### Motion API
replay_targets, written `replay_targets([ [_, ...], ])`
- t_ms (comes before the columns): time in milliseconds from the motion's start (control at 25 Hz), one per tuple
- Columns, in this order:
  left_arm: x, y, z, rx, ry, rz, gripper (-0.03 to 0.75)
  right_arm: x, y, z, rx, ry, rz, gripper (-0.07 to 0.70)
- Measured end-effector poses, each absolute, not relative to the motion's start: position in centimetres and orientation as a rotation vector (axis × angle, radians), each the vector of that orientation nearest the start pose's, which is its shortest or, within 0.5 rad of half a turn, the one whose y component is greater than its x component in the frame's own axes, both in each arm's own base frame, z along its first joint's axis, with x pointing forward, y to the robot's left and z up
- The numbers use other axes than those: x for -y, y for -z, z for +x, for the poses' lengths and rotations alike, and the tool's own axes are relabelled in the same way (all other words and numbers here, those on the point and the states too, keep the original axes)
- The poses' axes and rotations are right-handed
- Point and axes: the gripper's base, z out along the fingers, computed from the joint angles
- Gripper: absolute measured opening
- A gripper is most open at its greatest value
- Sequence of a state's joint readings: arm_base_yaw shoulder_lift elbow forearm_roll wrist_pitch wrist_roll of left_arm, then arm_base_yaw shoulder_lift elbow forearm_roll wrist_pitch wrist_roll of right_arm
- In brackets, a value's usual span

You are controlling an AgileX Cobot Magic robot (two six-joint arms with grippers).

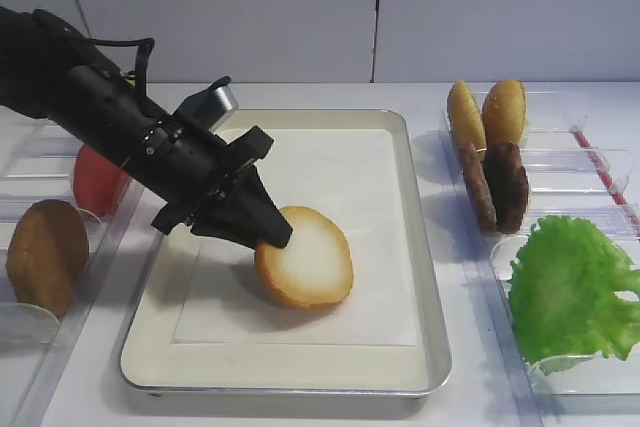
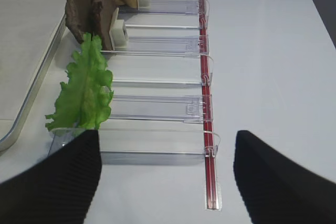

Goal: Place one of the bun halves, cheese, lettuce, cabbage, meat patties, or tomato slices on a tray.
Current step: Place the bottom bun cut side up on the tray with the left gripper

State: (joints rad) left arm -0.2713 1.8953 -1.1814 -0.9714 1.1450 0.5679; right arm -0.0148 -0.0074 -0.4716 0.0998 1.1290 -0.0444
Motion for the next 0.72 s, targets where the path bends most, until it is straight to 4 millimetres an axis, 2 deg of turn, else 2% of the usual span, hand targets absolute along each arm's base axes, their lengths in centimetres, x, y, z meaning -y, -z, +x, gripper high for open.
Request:
replay_targets([
  [280, 15.7, -18.76, 31.4, -2.919, 1.291, 0.423, 0.113, -0.83, -26.43, -0.6, -2.13, -0.086, -0.039, 0.545],
  [600, 15.54, -18.63, 31.31, -2.949, 1.264, 0.419, 0.291, -0.83, -26.43, -0.6, -2.13, -0.086, -0.039, 0.545],
  [720, 15.48, -18.58, 31.28, -2.965, 1.255, 0.401, 0.319, -0.83, -26.43, -0.6, -2.13, -0.086, -0.039, 0.545],
])
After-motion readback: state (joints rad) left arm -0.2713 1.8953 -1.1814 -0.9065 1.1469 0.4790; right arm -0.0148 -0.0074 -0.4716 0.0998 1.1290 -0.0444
